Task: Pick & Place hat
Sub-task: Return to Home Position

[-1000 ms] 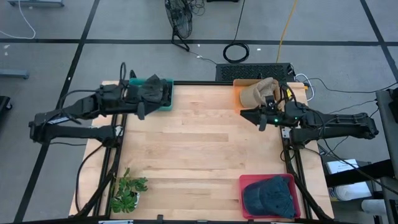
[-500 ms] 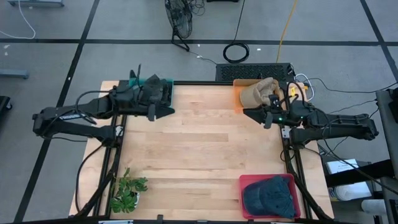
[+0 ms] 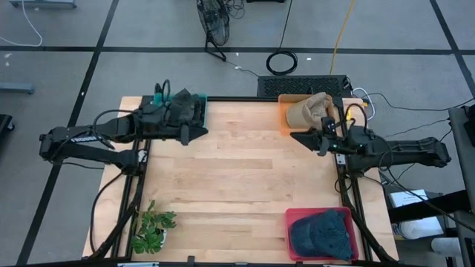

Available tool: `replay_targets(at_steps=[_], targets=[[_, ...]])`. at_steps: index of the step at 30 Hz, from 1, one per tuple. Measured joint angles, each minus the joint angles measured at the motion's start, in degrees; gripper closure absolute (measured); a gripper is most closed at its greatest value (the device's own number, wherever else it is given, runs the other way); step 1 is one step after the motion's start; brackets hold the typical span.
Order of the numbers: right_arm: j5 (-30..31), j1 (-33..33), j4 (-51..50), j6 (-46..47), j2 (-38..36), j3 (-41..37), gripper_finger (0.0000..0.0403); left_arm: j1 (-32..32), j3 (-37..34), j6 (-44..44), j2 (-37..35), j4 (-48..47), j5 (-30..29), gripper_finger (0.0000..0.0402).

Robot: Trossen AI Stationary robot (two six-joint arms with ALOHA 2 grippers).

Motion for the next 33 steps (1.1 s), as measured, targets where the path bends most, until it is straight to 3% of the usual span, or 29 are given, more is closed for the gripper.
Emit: replay_targets(at_steps=[5, 11, 13, 20, 33], targets=[[1.5, 0.0, 20.3, 5.2, -2.2, -11.7, 0.0326, -1.9, -0.2, 1.8, -0.4, -0.4, 0.1, 0.0294], [7.0, 0.0, 38.4, 9.0, -4.1, -24.4, 0.037, -2.3, -7.0, -3.4, -0.4, 11.4, 1.9, 0.0383], [7.5, 0.0, 43.4, 9.5, -4.5, -27.2, 0.0385, -2.3, -9.5, -4.9, -0.4, 13.8, 4.3, 0.0392], [7.2, 0.0, 42.6, 8.5, -5.0, -27.2, 0.04, -4.7, -16.9, -8.4, -1.4, 21.8, 6.2, 0.0397], [4.3, 0.0, 35.0, 7.9, -4.9, -27.3, 0.0402, -14.7, -27.6, -13.4, -8.2, 25.2, -2.1, 0.0398]])
